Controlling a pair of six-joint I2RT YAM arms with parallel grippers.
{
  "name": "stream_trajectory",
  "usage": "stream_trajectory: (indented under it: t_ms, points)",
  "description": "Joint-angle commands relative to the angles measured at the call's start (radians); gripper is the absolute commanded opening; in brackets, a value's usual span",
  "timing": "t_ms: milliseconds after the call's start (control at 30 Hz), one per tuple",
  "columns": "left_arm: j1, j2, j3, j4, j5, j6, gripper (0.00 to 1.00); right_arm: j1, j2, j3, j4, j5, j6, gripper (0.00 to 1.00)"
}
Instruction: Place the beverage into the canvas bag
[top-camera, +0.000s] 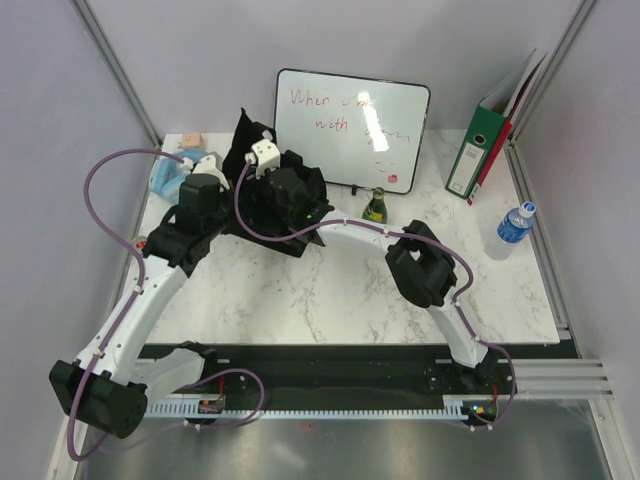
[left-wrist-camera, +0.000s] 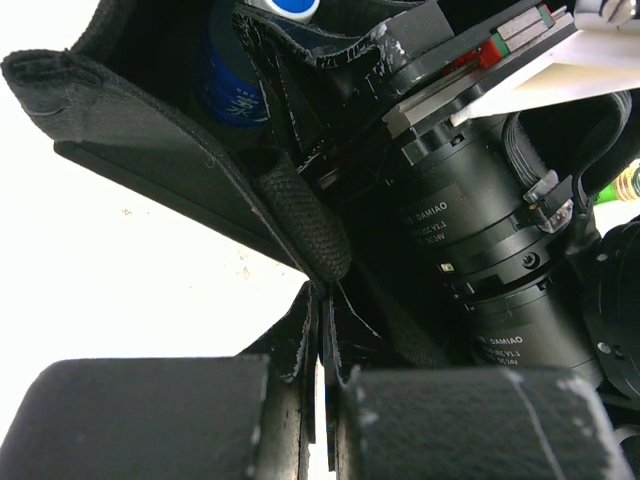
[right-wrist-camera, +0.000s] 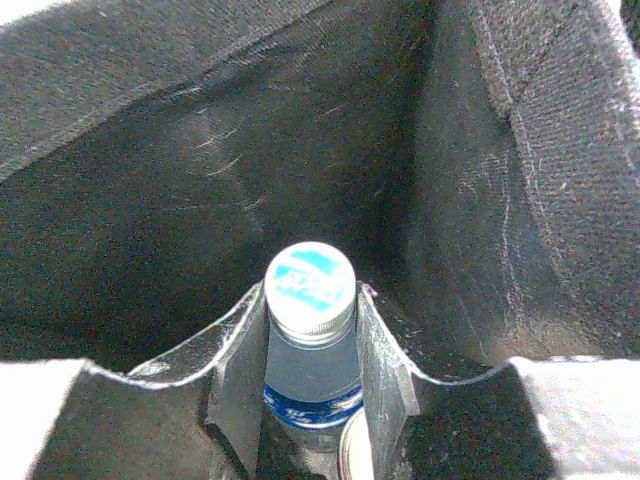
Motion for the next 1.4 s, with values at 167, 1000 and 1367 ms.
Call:
stream_trajectory:
  t_ms: [167, 1000, 1367]
  points:
    - [0.0, -0.036, 0.002, 0.007, 0.007, -0.006, 0.02, -0.008, -0.052, 0.07, 0.082, 0.005, -0.005, 0.54]
    - [0.0, -0.02, 0.045, -0.005, -0.017, 0.011, 0.22, -0.007, -0.536, -0.022, -0.288, 0.124, 0.062, 0.68]
    - [0.0, -0.017, 0.047, -0.007, -0.003, 0.006, 0.34, -0.177, -0.814, -0.073, -1.016, 0.301, 0.263, 0.73]
